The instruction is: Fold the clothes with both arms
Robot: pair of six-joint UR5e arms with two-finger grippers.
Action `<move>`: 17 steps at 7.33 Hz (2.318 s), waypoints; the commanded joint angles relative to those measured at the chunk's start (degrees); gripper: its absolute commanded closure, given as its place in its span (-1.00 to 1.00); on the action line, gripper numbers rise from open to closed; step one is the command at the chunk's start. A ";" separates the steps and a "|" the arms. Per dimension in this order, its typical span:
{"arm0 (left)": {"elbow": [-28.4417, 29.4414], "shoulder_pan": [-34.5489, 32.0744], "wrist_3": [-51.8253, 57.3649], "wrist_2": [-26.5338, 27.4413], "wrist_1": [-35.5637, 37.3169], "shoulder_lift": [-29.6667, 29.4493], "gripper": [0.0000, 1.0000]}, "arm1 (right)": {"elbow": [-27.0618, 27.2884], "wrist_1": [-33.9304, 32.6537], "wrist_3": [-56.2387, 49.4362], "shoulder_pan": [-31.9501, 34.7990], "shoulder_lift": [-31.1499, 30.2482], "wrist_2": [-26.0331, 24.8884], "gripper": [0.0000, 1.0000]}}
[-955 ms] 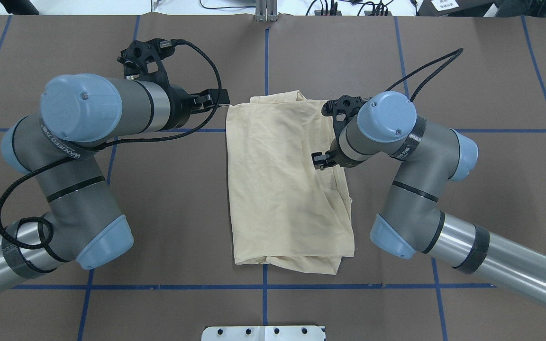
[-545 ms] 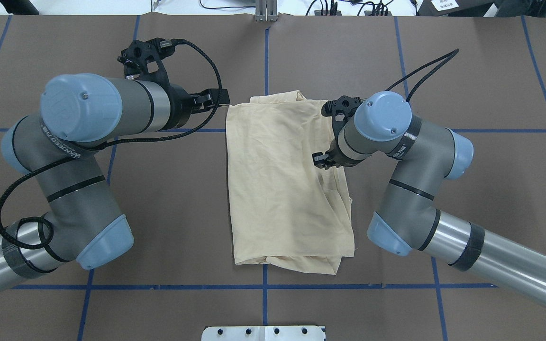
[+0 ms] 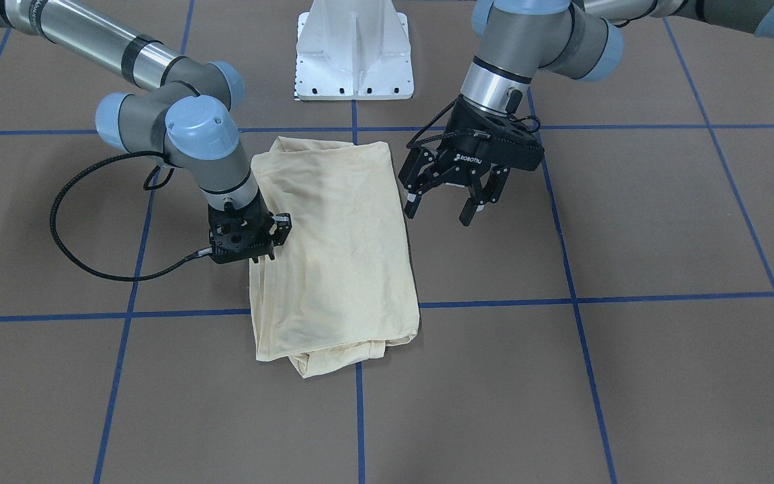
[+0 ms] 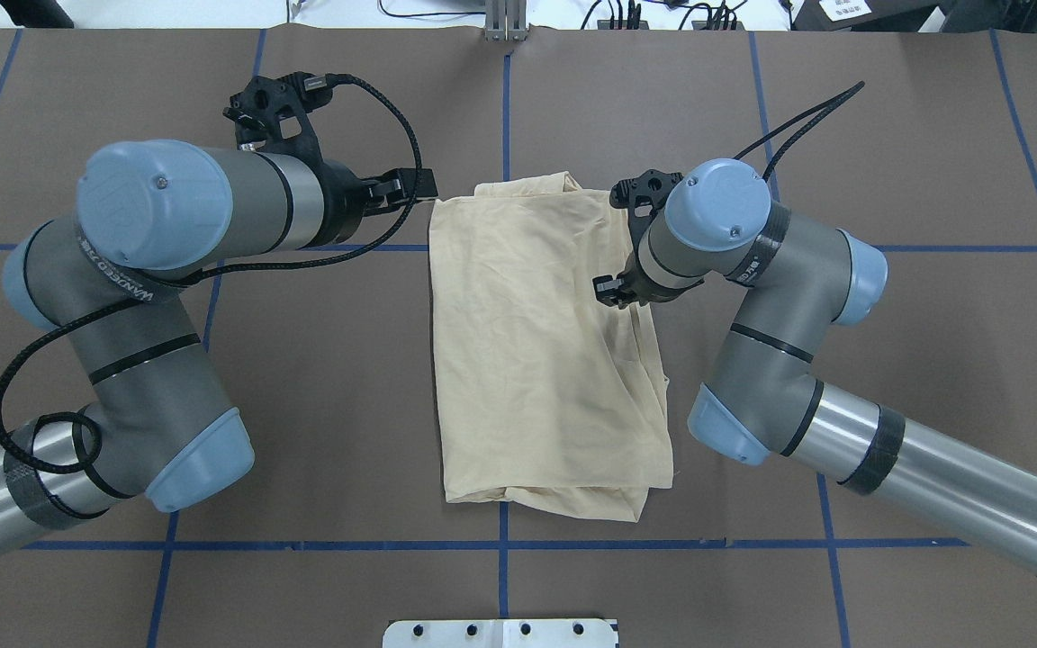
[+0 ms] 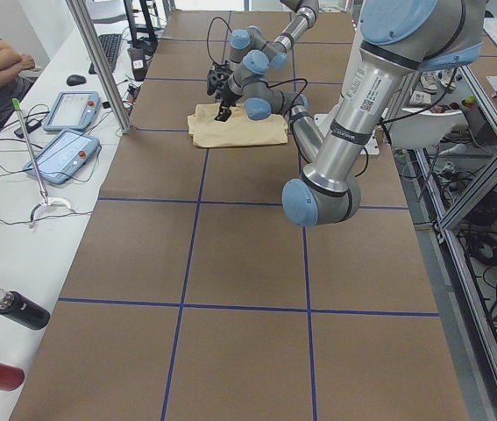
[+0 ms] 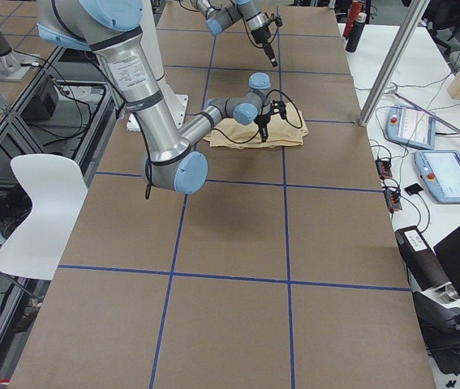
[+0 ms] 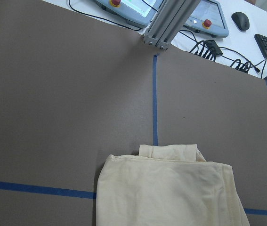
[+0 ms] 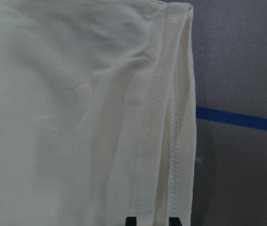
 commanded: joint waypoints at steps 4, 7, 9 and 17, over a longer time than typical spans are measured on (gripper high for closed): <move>-0.09 -0.09 0.08 0.00 0.00 0.00 -1.00 | -3.96 -0.02 -0.03 0.30 2.65 -0.09 0.36; -0.44 0.00 0.00 0.00 0.09 0.00 -1.00 | -4.04 -0.02 -0.03 0.48 2.12 0.00 1.00; -0.35 -0.09 0.08 0.00 0.09 0.09 -1.00 | -4.04 -0.02 0.05 0.56 2.21 0.00 1.00; -0.35 -0.09 0.08 0.00 0.09 0.09 -1.00 | -9.58 12.46 0.05 2.76 2.82 3.06 0.46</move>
